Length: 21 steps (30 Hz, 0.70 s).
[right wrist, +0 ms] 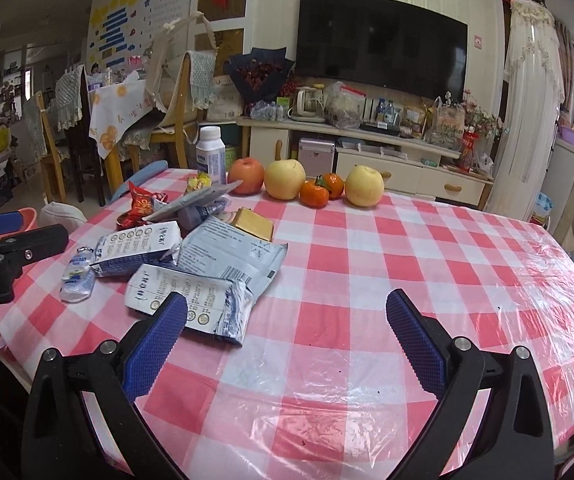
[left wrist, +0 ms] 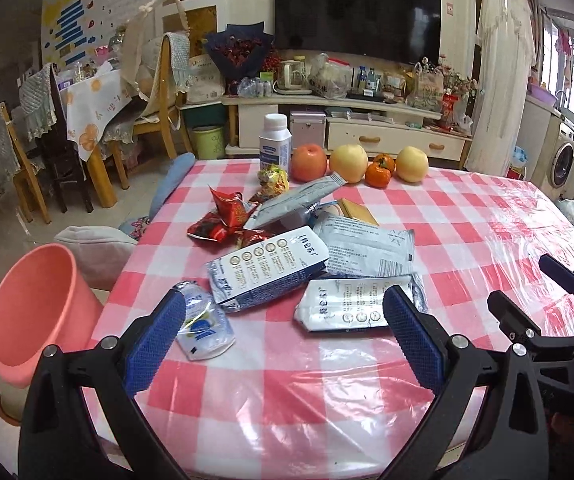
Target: Collect trash
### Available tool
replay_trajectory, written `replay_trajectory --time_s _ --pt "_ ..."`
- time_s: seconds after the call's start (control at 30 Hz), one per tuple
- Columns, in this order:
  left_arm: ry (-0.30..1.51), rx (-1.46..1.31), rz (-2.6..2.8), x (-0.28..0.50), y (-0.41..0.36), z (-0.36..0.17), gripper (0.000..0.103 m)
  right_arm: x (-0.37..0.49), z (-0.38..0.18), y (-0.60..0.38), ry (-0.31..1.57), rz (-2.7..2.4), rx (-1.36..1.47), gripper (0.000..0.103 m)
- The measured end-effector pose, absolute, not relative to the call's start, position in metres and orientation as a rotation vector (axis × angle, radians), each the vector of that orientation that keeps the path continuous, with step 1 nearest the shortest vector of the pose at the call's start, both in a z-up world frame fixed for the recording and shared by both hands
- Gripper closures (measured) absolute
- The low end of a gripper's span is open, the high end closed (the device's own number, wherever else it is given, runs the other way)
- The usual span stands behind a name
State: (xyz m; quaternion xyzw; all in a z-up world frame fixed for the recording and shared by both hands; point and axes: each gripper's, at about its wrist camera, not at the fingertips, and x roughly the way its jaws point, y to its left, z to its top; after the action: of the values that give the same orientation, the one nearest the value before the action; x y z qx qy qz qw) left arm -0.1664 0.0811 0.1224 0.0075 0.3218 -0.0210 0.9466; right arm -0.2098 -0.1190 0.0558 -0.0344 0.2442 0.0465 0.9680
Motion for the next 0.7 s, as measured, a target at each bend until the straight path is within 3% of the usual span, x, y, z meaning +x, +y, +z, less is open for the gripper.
replay_trajectory --time_s 0.7 --pt "0.575 -0.133 0.021 -0.217 0.117 0.131 0.003 -0.258 0.074 -0.106 0.347 0.079 -0.052 0.005"
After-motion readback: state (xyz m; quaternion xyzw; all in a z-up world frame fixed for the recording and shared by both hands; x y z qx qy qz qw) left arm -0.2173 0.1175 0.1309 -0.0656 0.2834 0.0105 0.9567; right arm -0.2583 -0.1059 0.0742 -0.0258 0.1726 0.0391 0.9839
